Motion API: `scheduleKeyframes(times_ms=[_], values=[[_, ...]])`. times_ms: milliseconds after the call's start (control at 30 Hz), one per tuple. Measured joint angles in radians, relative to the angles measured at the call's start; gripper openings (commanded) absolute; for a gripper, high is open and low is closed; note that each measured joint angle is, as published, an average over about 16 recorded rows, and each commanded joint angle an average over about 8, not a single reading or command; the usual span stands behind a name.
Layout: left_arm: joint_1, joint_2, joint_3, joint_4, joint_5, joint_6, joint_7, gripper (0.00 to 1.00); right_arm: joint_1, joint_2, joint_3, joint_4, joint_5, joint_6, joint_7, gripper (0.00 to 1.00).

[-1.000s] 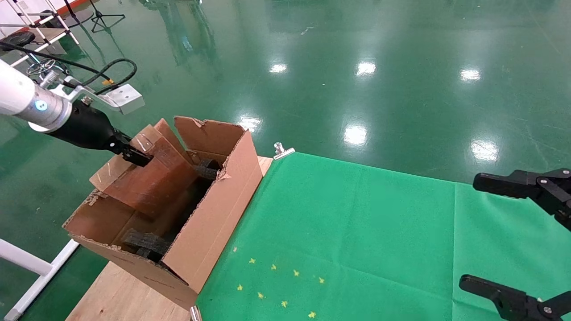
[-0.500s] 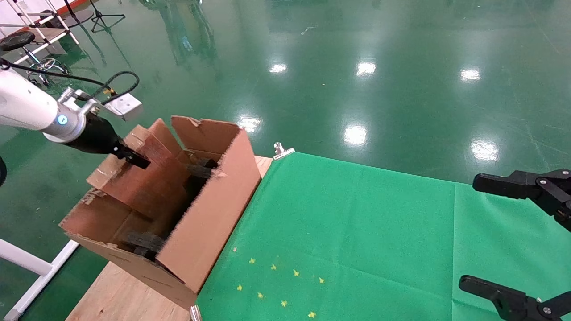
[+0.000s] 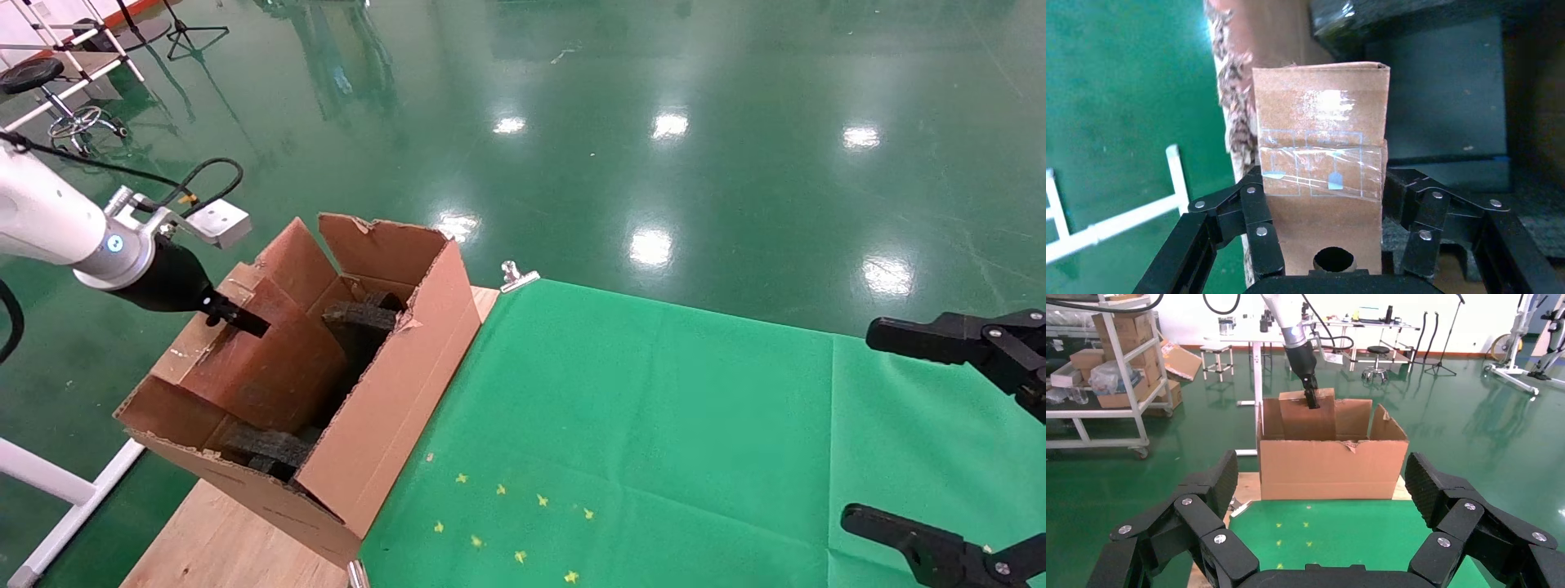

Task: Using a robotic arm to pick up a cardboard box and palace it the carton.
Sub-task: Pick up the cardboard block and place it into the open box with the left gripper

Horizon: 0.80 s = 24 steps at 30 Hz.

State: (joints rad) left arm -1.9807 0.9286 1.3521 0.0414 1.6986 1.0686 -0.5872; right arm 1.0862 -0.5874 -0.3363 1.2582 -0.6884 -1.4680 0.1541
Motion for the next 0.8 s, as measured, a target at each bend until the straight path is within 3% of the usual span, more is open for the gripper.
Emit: scheduleKeyframes(times_ms=[800], values=[[0.144, 0.049, 0.007, -0.013, 0.01, -0.103, -0.163, 0.0, 0.0, 0.0, 0.0, 0.0, 0.0, 0.0, 0.0, 1.0]])
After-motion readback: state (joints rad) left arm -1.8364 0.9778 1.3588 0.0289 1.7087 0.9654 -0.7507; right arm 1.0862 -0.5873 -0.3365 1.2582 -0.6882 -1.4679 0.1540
